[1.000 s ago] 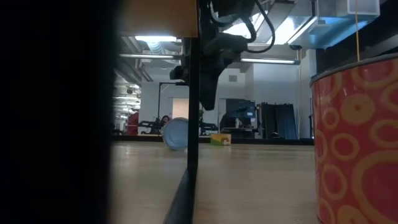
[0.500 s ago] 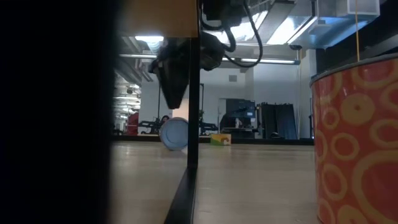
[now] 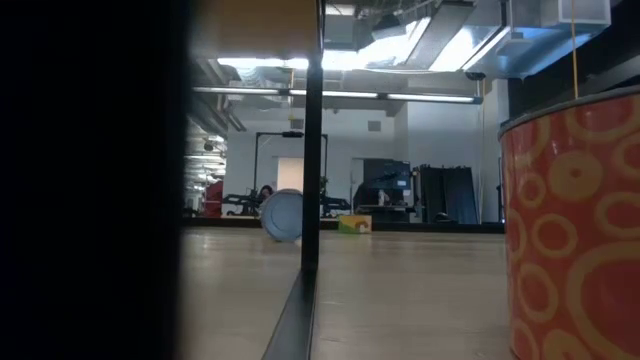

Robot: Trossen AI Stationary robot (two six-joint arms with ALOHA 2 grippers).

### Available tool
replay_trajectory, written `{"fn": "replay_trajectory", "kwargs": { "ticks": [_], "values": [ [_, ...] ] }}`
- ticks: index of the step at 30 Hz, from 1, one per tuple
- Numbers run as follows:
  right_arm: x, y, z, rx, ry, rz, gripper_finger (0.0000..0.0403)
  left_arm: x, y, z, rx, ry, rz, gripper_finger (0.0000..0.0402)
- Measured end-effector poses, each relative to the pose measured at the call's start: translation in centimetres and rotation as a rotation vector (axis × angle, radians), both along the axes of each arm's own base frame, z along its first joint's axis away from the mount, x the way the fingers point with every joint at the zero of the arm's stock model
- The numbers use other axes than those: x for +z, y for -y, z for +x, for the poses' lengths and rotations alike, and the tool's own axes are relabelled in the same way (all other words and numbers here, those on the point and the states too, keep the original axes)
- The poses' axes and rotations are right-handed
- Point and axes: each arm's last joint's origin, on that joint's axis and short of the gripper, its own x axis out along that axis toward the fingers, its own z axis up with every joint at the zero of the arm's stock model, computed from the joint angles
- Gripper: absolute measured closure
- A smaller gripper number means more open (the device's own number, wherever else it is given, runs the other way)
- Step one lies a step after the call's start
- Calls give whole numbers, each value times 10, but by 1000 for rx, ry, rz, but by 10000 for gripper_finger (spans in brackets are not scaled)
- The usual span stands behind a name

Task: Pick and place cans onto a shelf
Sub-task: Put the canned chicken soup on the shelf

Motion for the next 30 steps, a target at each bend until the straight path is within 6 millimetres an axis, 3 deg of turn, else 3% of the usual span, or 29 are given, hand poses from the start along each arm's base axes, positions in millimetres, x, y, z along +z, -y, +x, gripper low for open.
{"fn": "replay_trajectory", "kwargs": {
  "ticks": [5, 10, 20, 30],
  "values": [
    [-33, -1, 30, -7, -40, -13, 344, 38, 3, -35, 1, 128, 57, 338],
    [-67, 0, 54, -21, -56, -124, 344, 55, 6, -57, -1, 189, 88, 340],
    [-156, 5, 88, 85, -101, -250, 344, 66, 4, -73, 2, 217, 98, 340],
    [-242, 8, 100, 87, 77, -214, 344, 70, -1, -82, 36, 213, 94, 340]
  ]
}}
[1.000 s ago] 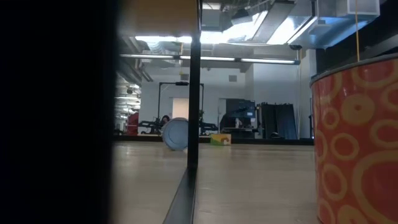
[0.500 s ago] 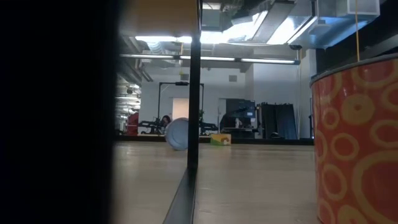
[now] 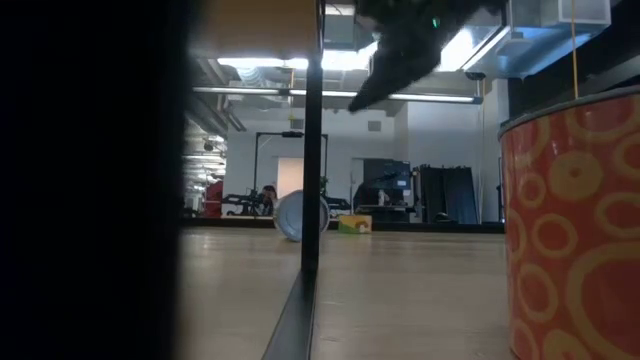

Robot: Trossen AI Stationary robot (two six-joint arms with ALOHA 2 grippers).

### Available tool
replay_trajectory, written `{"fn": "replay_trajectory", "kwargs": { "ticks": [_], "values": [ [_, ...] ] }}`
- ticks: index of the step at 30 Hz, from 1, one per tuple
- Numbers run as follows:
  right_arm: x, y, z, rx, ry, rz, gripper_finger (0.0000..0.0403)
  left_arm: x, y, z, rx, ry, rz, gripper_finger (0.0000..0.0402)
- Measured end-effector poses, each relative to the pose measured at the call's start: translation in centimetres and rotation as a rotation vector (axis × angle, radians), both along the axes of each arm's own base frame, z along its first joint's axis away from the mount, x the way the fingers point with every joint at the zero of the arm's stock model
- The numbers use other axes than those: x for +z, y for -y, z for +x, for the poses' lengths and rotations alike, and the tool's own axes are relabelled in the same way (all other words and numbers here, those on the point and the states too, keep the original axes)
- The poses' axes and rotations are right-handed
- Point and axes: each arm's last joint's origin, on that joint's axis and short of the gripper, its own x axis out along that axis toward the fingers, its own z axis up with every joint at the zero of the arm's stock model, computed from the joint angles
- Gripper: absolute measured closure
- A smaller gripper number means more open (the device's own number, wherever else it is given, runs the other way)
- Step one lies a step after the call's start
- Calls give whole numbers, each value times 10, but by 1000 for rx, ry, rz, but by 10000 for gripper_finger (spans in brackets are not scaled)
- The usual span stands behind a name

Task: Pick and place cans onto a shelf
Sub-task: Put the canned chicken soup on the shelf

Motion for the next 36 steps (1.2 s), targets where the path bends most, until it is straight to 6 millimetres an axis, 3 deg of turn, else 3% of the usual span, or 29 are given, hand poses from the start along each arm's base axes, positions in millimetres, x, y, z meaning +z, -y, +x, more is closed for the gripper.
{"fn": "replay_trajectory", "kwargs": {
  "ticks": [10, 16, 21, 27, 36],
  "values": [
    [-73, -7, -7, 125, 128, -88, 344, 0, 0, -2, 20, -3, -14, 340],
    [-101, -11, 7, 155, 123, -124, 344, 0, 0, -3, 18, -4, -14, 339],
    [-102, -12, 21, 142, 123, -138, 345, 0, 0, -3, 18, -4, -14, 339],
    [-87, -19, 30, 156, 129, -302, 395, 0, 0, -3, 17, -5, -12, 340],
    [-90, -19, 29, 137, 95, -216, 365, 0, 0, -3, 16, -5, -12, 339]
  ]
}}
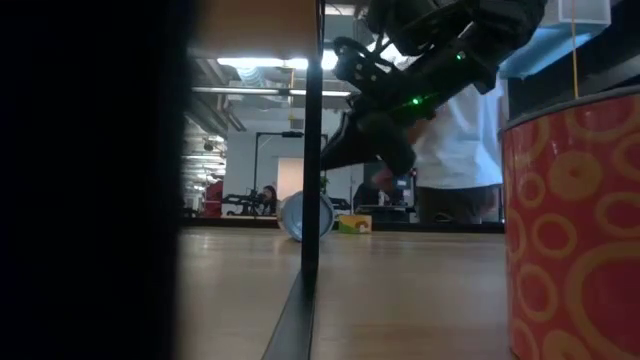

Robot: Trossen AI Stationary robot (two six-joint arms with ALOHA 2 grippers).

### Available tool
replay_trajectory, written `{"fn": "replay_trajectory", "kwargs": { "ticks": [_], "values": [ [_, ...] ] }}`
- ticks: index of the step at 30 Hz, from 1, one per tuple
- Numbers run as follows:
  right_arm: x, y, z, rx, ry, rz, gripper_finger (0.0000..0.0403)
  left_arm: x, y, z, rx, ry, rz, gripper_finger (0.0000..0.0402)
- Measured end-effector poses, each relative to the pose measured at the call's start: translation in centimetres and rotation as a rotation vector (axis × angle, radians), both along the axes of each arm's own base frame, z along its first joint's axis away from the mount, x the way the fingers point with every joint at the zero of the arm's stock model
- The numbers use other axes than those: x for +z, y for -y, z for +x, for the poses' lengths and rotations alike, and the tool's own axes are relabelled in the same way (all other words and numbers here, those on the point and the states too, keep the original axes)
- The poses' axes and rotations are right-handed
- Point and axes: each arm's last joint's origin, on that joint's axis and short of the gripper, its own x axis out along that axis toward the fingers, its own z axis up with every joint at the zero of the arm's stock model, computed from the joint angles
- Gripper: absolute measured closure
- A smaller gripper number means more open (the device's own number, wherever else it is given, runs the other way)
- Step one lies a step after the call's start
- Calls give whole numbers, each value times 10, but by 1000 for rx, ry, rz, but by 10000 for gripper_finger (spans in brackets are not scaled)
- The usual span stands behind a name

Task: Pick and place cans onto a shelf
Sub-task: Put the canned chicken soup on the shelf

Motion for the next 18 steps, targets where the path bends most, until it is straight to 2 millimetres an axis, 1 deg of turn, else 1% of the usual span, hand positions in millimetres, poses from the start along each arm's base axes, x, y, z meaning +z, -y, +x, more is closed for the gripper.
{"fn": "replay_trajectory", "kwargs": {
  "ticks": [5, 7, 12, 18],
  "values": [
    [-4, 1, -2, 61, -50, 64, 343, 0, 0, 0, 0, 0, 0, 339],
    [-3, 1, -2, 38, -38, 51, 335, 0, 0, 0, 0, 0, 1, 338],
    [-3, 7, -2, -103, -12, 23, 323, 0, 0, 0, 0, -1, 1, 340],
    [-4, 6, -2, -87, -23, 38, 322, 0, 0, 0, 0, -1, 1, 337]
  ]
}}
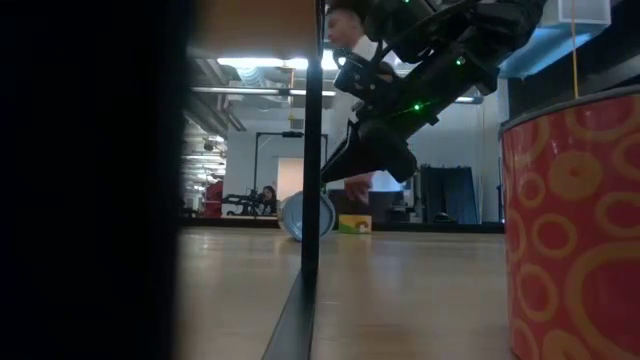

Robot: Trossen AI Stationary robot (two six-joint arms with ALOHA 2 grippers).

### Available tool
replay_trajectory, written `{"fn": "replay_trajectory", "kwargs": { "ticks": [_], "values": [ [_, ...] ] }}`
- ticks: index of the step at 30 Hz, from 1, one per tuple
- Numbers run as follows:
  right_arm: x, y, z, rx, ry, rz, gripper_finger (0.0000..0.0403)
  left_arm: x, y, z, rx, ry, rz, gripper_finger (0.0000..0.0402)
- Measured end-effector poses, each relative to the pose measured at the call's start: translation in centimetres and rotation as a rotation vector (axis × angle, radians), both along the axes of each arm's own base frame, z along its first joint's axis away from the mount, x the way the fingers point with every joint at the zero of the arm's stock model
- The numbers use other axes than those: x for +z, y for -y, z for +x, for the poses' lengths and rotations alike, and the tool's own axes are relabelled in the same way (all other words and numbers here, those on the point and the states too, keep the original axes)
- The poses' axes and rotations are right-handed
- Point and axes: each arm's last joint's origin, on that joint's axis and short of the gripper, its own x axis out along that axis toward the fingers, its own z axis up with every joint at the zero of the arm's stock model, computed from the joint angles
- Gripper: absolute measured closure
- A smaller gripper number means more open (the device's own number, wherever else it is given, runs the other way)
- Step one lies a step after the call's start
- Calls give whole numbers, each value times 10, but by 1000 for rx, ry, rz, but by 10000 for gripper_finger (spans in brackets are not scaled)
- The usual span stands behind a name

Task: Pick and place cans onto a shelf
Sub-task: Put the canned chicken soup on the shelf

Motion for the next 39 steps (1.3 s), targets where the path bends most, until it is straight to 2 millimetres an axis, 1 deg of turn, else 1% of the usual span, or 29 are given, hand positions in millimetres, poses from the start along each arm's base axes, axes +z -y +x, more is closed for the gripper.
{"fn": "replay_trajectory", "kwargs": {
  "ticks": [4, 11, 17, 19, 21, 23, 27, 31, 36, 39],
  "values": [
    [0, -1, 0, 2, 11, 60, 322, 0, 0, 0, 0, 0, 0, 340],
    [-1, 1, 1, 1, 11, 62, 322, 0, 0, 0, 0, 0, 1, 338],
    [-13, 1, 5, 7, -2, 63, 322, 0, 0, 0, 0, 0, 0, 338],
    [-20, 1, 5, 9, -30, 32, 322, 0, 0, 0, 0, 0, 1, 337],
    [-24, 2, 5, 17, -64, -38, 322, 0, 0, 0, 0, 0, 1, 339],
    [-24, 2, 5, 8, -70, -91, 322, 0, 0, 0, 0, 0, 0, 340],
    [-20, 4, 6, -57, -36, -137, 322, 0, 0, 0, 0, 0, 0, 338],
    [-18, 4, 8, -84, 19, -72, 322, 0, 0, 0, 0, -1, 0, 339],
    [-15, -2, 8, -122, 73, 23, 322, 0, 0, 0, 0, 0, 0, 338],
    [-15, -7, 8, -104, 76, 29, 322, 0, 0, 0, 0, 0, 0, 337]
  ]
}}
